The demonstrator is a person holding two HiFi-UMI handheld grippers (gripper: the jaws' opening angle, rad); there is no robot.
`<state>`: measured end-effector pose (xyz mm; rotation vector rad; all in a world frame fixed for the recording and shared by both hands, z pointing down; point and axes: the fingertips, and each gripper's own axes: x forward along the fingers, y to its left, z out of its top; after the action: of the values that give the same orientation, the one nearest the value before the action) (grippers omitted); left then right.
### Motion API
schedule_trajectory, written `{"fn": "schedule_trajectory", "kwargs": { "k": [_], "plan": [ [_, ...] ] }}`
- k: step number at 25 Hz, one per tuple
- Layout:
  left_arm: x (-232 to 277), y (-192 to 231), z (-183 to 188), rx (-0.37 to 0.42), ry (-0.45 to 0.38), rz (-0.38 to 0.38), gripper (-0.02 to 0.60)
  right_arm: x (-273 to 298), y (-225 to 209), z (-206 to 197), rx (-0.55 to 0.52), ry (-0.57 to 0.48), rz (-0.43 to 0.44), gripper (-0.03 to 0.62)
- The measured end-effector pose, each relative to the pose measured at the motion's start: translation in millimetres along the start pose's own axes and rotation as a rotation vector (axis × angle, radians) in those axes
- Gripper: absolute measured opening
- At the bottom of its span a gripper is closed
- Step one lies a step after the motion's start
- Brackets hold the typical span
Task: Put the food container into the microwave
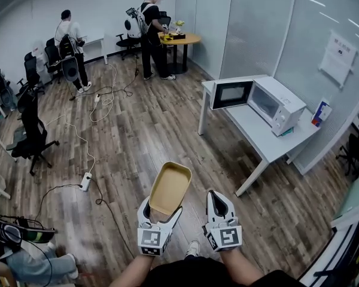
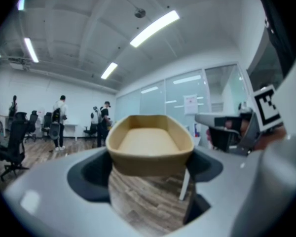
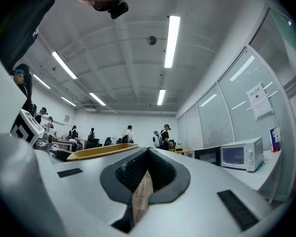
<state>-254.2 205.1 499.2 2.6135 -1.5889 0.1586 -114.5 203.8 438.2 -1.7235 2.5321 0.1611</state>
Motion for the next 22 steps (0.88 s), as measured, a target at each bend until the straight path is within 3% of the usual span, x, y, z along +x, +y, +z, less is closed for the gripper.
{"fn": "schedule_trajectory", "kwargs": {
  "k": [11, 22],
  "plan": [
    [78, -8, 18, 0.014, 0.004, -0.007, 0.469, 44, -66, -5, 0.016, -0.004, 0.027, -0.002],
    [136, -13, 27, -0.007, 0.031, -0.012, 0.469, 65, -93, -27, 0.020, 0.058, 0.074, -0.002]
  ]
}}
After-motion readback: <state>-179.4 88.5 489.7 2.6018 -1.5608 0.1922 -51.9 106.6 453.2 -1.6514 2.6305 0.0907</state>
